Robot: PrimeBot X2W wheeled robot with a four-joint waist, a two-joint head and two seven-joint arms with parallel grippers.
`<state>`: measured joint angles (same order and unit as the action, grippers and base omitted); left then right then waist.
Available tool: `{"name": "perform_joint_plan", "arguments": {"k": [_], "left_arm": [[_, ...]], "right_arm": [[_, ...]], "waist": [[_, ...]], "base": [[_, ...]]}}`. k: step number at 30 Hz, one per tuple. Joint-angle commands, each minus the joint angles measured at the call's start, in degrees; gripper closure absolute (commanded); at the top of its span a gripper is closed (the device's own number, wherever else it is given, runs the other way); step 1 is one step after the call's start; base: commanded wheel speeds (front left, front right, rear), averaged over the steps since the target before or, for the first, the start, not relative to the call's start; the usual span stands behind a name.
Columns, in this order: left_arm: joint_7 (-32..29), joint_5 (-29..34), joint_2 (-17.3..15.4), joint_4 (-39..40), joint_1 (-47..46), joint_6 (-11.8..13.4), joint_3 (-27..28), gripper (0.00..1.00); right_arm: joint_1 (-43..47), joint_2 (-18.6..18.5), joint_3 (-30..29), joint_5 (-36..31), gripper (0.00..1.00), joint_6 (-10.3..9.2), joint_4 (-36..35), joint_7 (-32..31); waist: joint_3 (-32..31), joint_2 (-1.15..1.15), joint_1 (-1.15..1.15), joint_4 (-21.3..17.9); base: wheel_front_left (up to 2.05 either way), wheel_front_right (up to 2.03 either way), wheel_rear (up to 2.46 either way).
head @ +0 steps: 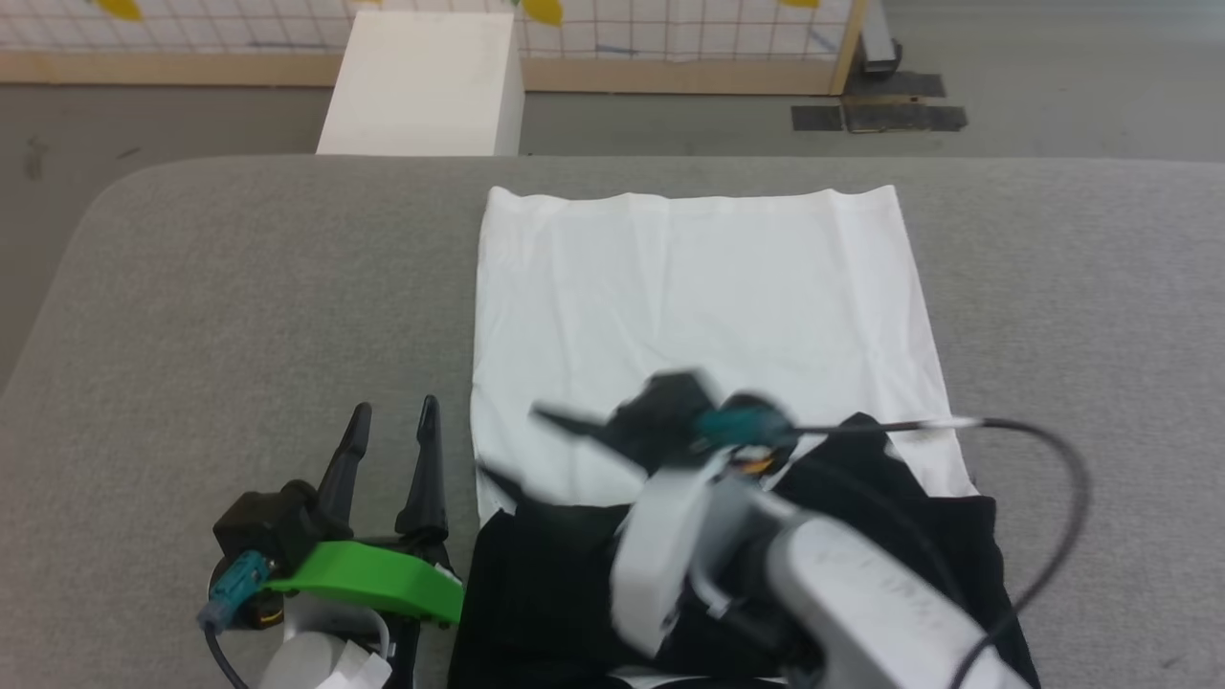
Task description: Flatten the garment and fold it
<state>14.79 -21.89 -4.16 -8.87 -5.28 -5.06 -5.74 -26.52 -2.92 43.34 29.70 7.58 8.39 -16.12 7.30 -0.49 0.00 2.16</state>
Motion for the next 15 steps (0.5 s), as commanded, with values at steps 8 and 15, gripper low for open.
{"name": "perform_joint_plan", "arguments": {"k": [8,15], "left_arm": [[0.1,2.2,-1.5,-0.4,0.0,1.1,0.3,0.00],[-2.8,3.5,-2.9,-4.6,-8.5,2.8,0.6,0.00]], "right_arm": [[8.6,0.0,-22.2,-10.5,0.00,-0.09,-12.0,10.4],[16.2,0.0,-36.3,-17.3,0.00,-0.09,-15.1,15.2]], "waist": [[-1.8,0.48,0.00,-5.0],[1.7,0.48,0.00,-8.1]], "base": [[0.00,0.00,0.00],[0.00,0.00,0.00]]}}
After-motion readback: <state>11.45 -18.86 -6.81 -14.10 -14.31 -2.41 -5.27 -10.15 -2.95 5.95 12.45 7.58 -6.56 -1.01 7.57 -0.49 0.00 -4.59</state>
